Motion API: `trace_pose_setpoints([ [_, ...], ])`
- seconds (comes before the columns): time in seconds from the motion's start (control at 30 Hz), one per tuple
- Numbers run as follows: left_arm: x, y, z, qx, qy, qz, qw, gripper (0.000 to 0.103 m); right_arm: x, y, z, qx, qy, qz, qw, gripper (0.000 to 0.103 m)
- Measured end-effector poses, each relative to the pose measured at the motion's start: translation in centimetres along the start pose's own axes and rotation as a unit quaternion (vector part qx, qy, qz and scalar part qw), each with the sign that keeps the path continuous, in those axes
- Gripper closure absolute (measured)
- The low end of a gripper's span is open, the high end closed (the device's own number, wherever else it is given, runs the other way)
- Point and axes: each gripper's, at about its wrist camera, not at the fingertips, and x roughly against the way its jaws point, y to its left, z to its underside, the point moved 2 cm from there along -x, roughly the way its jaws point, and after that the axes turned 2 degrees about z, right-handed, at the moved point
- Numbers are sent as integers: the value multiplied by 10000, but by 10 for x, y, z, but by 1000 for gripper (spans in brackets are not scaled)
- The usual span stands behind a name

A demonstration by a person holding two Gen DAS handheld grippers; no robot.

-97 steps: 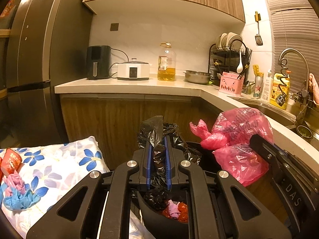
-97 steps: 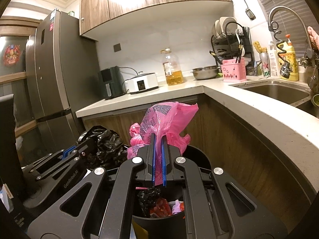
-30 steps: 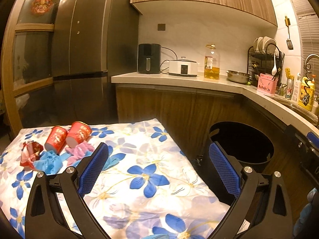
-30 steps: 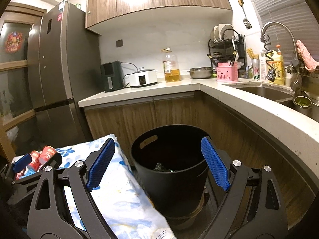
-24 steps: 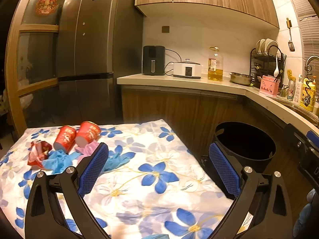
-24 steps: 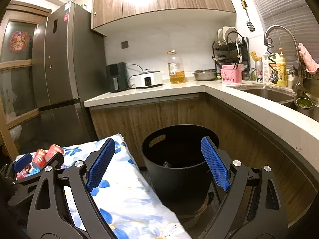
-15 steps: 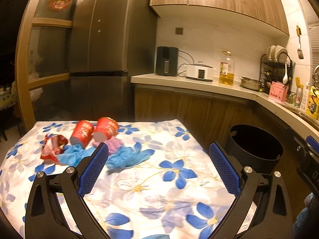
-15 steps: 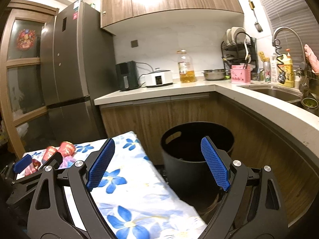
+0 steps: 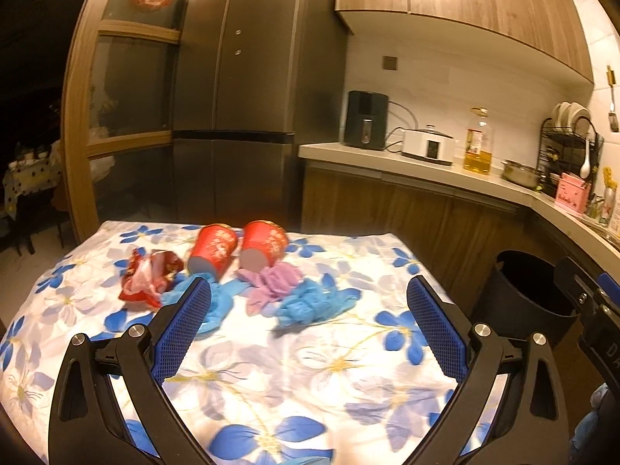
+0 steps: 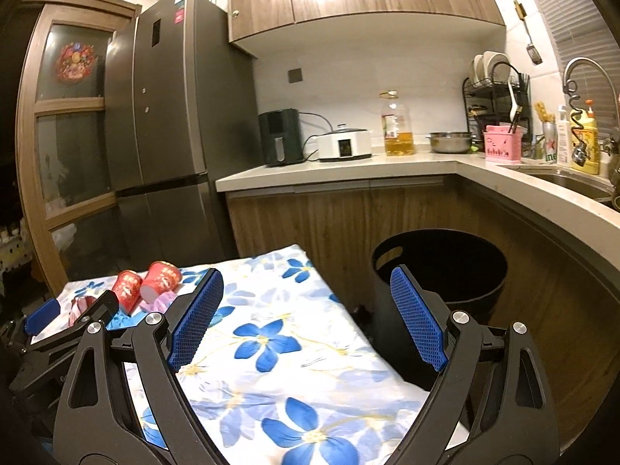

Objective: Collect trash
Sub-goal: 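Move both tools back over the gloves and cups on the table, then grasp a blue glove with the left tool while the right tool grasps another blue glove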

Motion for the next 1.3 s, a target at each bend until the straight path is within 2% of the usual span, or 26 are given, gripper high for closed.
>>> trace_pose_setpoints([
  [0.37,-32,80,8,276,98,-925,9953,6,-29,41,22,154,287,-267,9991,16],
  [0.53,-46,101,11,361,199,-881,9953,6,-46,63,32,191,493,-451,9976,16],
  [0.83,-88,108,20,363,636,-670,9951,8,-67,91,39,301,529,-615,9963,16],
  [1.0,-116,110,25,427,1107,-616,9910,15,-79,100,44,331,599,-639,9956,16],
  [1.1,-130,113,29,516,1385,-595,9872,26,-86,105,46,333,630,-654,9953,16],
  [1.2,-141,116,35,574,1649,-548,9831,43,-94,112,50,357,680,-684,9947,16],
  [1.27,-147,118,39,629,1788,-527,9805,62,-100,119,52,398,715,-696,9942,16],
  [1.3,-150,120,41,679,1856,-514,9789,66,-103,122,54,407,733,-706,9940,16],
])
